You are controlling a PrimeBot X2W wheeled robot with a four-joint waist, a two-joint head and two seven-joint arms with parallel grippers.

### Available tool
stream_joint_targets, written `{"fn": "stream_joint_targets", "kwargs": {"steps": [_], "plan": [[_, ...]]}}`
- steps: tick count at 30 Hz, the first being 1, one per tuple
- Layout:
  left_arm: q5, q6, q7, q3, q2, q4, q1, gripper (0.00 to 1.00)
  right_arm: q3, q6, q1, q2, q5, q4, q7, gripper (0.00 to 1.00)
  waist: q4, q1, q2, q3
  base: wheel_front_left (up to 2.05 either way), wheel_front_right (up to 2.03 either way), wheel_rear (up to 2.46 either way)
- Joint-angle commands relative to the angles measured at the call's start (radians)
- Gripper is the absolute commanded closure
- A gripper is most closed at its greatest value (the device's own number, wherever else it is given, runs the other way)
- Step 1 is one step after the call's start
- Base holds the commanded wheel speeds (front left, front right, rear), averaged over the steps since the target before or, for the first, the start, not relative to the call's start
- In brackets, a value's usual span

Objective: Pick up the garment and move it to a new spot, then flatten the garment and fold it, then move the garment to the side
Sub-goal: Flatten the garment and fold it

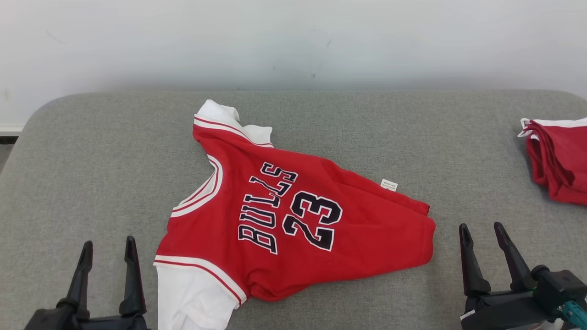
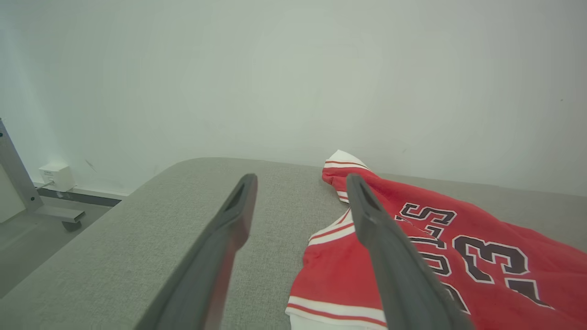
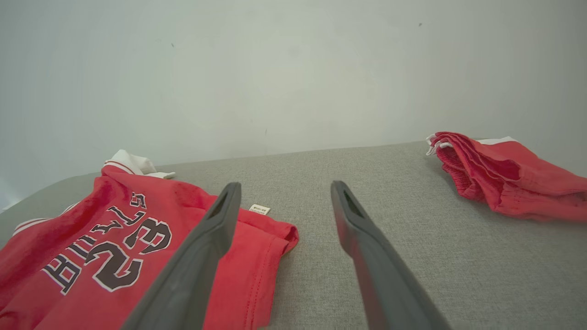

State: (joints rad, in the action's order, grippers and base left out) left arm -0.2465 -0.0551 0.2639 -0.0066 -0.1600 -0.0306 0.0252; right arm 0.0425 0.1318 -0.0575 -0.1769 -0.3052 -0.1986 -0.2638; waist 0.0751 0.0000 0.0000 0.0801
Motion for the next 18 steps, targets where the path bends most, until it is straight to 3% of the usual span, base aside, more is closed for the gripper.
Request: {"fn": "stream_joint_targets", "kwargs": {"steps": [1, 10, 18], "plan": [[0.009, 0.011, 0.000, 0.014, 0.009, -0.001, 0.012, 0.00, 0.003, -0.003, 0.009, -0.005, -0.005, -0.003, -0.001, 0.00, 0.000, 0.0000, 0.0000, -0.002, 0.00, 0.00, 0.00], [0.061, 0.066, 0.000, 0.067, 0.060, 0.020, -0.003, 0.00, 0.050, -0.003, -0.017, -0.015, -0.021, -0.102, -0.001, 0.00, 0.010, 0.0000, 0.0000, 0.001, 0.00, 0.00, 0.00], [0.093, 0.106, 0.000, 0.068, 0.088, 0.039, -0.031, 0.00, 0.134, -0.003, -0.127, -0.034, -0.047, -0.320, 0.000, 0.00, 0.047, 0.0000, 0.0000, 0.019, 0.00, 0.00, 0.00]]}}
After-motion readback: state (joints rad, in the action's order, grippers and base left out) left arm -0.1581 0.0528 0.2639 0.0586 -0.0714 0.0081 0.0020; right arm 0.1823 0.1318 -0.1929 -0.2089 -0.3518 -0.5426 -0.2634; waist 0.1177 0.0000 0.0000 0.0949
